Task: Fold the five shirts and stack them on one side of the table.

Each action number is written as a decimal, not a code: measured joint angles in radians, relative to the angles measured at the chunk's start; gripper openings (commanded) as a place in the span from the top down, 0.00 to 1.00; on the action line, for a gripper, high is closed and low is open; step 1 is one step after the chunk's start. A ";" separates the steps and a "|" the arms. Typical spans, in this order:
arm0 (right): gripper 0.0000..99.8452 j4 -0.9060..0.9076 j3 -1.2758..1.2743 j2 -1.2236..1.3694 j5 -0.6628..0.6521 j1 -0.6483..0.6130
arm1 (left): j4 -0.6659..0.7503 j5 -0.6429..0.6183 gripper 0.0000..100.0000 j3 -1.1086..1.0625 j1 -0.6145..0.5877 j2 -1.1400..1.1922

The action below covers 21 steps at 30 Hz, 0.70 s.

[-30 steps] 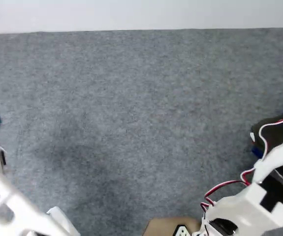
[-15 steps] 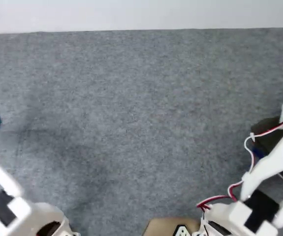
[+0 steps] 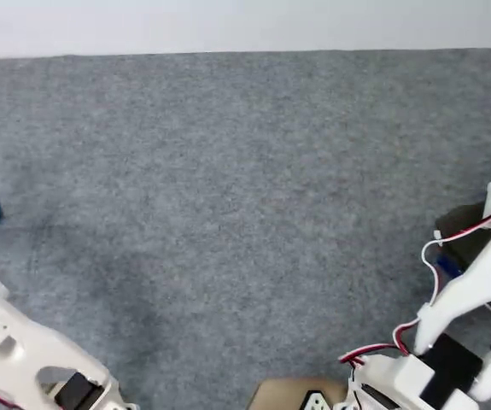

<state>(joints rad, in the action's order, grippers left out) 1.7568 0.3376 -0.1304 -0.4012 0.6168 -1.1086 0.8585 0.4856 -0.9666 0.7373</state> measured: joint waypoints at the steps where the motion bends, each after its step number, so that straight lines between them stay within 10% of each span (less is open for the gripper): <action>1: 0.99 0.000 0.000 0.000 0.000 0.000 | 0.000 0.000 0.78 0.034 0.000 0.038; 10: 0.99 0.000 0.000 0.000 0.000 -0.008 | -0.089 -0.061 1.00 0.348 0.005 0.287; 21: 0.99 0.000 0.000 0.000 0.000 -0.097 | -0.540 -0.098 1.00 0.882 0.071 0.316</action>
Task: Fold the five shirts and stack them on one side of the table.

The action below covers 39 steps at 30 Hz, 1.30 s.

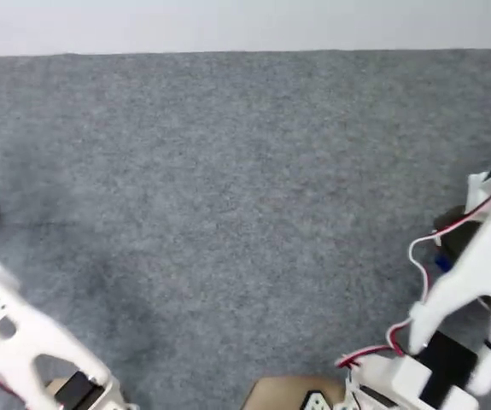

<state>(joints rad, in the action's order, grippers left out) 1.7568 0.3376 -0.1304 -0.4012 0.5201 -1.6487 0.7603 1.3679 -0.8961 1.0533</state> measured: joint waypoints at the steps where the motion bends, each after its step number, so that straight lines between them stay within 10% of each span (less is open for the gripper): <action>1: 0.99 0.000 0.000 0.000 0.000 -0.008 | -0.040 -0.023 1.00 0.072 0.015 0.000; 11: 0.99 0.000 0.000 -0.086 0.000 -0.014 | -0.080 -0.388 1.00 0.229 0.249 -0.216; 28: 0.99 0.000 0.000 -0.172 0.000 -0.014 | -0.081 -0.591 1.00 0.155 1.030 -0.465; 39: 0.99 0.000 0.000 -0.172 0.000 -0.014 | -0.081 -0.606 0.85 -0.520 0.913 -0.517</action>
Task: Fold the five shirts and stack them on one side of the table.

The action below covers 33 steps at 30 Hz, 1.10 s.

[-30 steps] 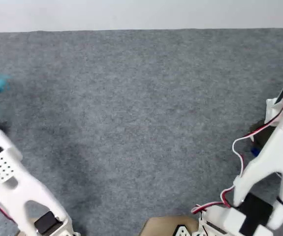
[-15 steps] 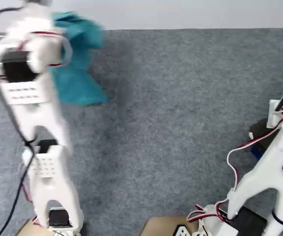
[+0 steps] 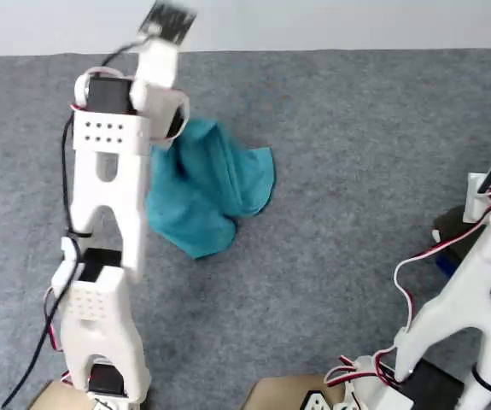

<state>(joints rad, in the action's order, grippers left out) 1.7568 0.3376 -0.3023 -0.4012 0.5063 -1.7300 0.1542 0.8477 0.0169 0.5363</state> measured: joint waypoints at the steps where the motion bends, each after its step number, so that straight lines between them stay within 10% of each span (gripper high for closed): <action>1: 0.99 0.000 0.000 0.000 0.000 0.000 | 0.002 0.000 0.85 -0.066 -0.032 0.000; 13: 0.99 0.000 -0.003 0.000 0.000 -0.104 | 0.072 0.180 0.85 -0.264 -0.348 0.000; 33: 0.99 0.000 -0.126 0.000 0.000 -0.226 | 0.103 0.213 0.86 -0.167 -0.147 0.123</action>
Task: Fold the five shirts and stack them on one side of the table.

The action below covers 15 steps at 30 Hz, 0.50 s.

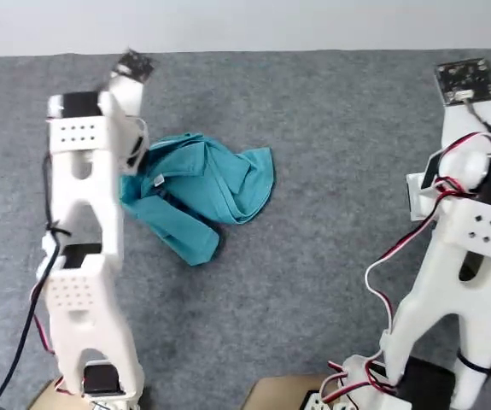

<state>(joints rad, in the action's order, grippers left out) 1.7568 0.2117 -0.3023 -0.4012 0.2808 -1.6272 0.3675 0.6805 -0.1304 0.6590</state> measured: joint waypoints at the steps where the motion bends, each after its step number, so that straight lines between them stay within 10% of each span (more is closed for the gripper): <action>1: 0.99 0.000 0.000 0.000 0.000 0.000 | 0.011 0.000 0.86 0.000 -0.002 0.029; 15: 0.99 0.000 0.000 0.000 0.000 0.000 | -0.091 0.000 1.00 0.333 0.003 0.094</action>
<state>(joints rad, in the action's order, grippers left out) 1.7568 0.2117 -0.3023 -0.4012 0.2808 -1.7177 0.3675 1.0134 -0.1274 0.7526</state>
